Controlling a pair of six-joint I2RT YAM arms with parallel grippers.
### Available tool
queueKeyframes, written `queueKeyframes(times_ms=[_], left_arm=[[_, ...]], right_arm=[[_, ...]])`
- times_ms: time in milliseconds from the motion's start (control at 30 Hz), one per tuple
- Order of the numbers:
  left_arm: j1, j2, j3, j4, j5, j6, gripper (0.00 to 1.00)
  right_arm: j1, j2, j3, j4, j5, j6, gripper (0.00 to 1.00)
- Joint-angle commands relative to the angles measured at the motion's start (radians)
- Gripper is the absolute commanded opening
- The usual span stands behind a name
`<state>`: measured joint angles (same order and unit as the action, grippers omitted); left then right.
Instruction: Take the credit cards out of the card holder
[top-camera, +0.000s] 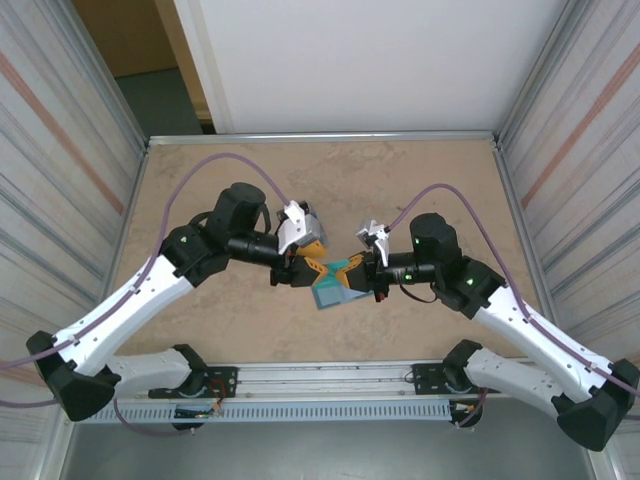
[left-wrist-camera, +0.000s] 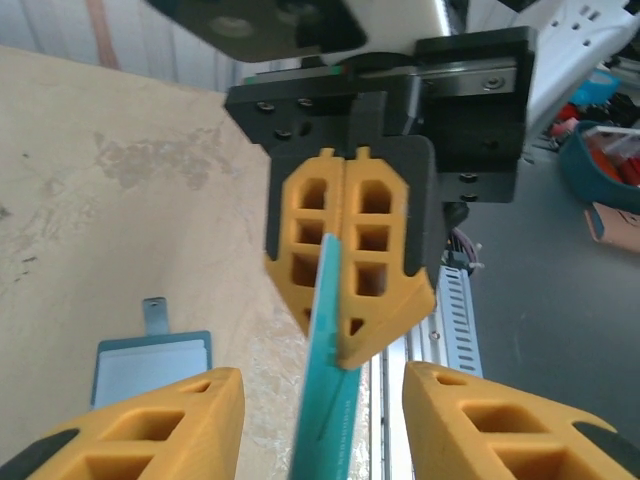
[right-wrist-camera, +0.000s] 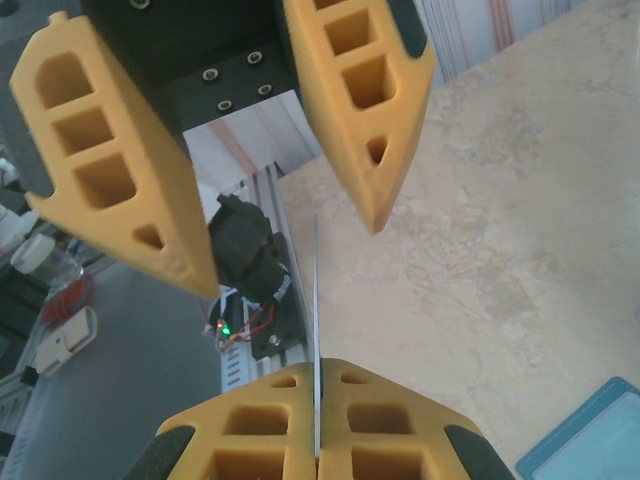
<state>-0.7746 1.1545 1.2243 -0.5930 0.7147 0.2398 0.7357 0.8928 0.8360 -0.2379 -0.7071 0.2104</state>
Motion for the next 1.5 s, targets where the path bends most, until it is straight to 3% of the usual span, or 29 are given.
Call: queueKeyframes(times_ms=[0, 200, 433, 533, 567, 700, 900, 1133, 1467], left_arm=[[-0.011, 0.009, 0.038, -0.057, 0.043, 0.06, 0.45], [-0.01, 0.045, 0.041, -0.076, 0.034, 0.075, 0.36], [-0.011, 0.066, 0.043, -0.08, 0.012, 0.091, 0.0], [-0.009, 0.059, 0.035, -0.076, -0.03, 0.093, 0.0], [-0.006, 0.053, 0.029, -0.073, -0.046, 0.093, 0.0], [0.022, 0.024, -0.003, -0.039, -0.107, 0.084, 0.0], [0.114, 0.006, -0.071, 0.02, -0.223, 0.075, 0.0], [0.199, 0.08, -0.128, 0.102, -0.325, 0.144, 0.0], [0.288, 0.327, -0.058, 0.172, -0.32, 0.292, 0.0]], right_arm=[[0.009, 0.004, 0.044, -0.012, -0.024, -0.031, 0.0], [0.01, 0.026, 0.055, -0.006, -0.036, -0.031, 0.0], [0.01, 0.041, 0.058, 0.0, -0.022, -0.03, 0.0], [0.01, 0.032, 0.053, -0.003, 0.031, -0.03, 0.01], [0.01, 0.026, 0.05, -0.003, 0.054, -0.031, 0.06], [0.007, -0.008, 0.031, -0.011, 0.233, -0.015, 0.52], [-0.014, -0.049, 0.012, -0.021, 0.383, 0.02, 0.77], [-0.021, -0.062, 0.002, -0.027, 0.491, 0.061, 1.0], [-0.038, -0.045, 0.01, -0.069, 0.722, 0.144, 0.99]])
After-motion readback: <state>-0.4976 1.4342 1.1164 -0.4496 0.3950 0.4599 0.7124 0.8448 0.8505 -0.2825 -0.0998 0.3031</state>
